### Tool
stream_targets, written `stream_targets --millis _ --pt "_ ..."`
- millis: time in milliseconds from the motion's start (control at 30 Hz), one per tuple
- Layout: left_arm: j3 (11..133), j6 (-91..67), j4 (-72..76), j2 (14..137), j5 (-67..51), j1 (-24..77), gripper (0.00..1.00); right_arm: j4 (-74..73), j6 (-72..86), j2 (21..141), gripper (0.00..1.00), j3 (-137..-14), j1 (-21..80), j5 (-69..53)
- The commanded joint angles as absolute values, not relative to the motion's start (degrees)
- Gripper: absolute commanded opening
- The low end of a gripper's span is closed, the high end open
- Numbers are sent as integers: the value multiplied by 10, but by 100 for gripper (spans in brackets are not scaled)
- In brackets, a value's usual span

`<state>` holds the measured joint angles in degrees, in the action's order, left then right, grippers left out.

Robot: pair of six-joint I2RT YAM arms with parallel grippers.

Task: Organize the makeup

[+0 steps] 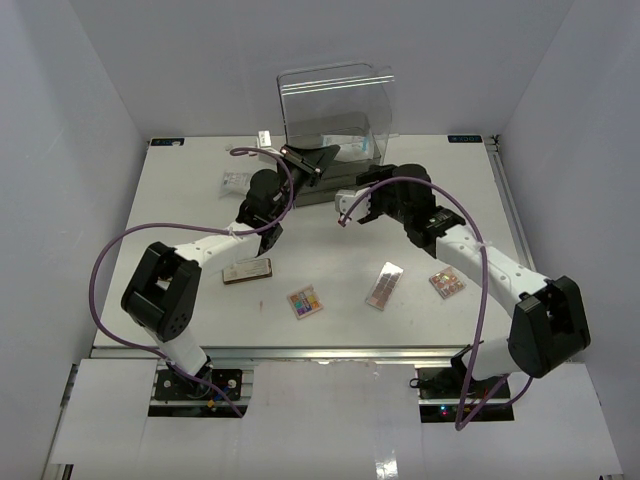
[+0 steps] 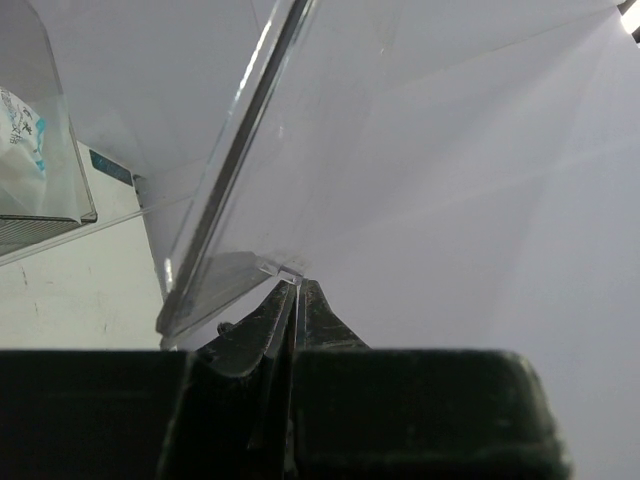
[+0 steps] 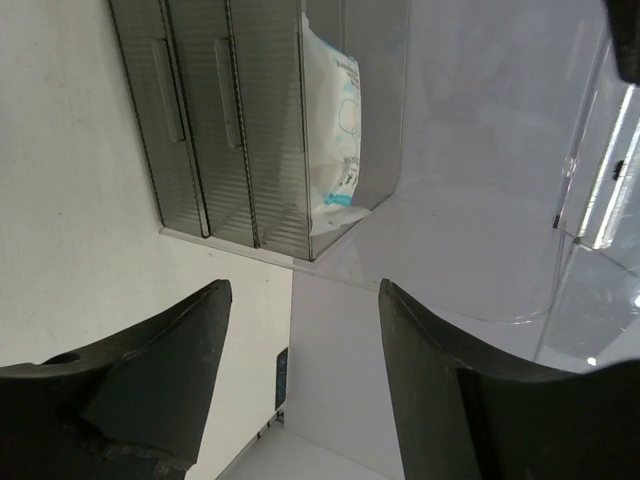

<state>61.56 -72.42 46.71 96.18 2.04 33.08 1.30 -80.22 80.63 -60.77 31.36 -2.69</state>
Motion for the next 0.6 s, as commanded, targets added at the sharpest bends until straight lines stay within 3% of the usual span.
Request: stream_targets --millis 0,367,567 --pt "645 -723 489 930 19 325 3 128 -802 869 71 -672 293 22" --pt "657 -716 480 926 15 325 4 280 -814 925 73 -699 278 67" --pt "649 -717 478 926 18 325 13 331 -826 892 75 -659 277 62"
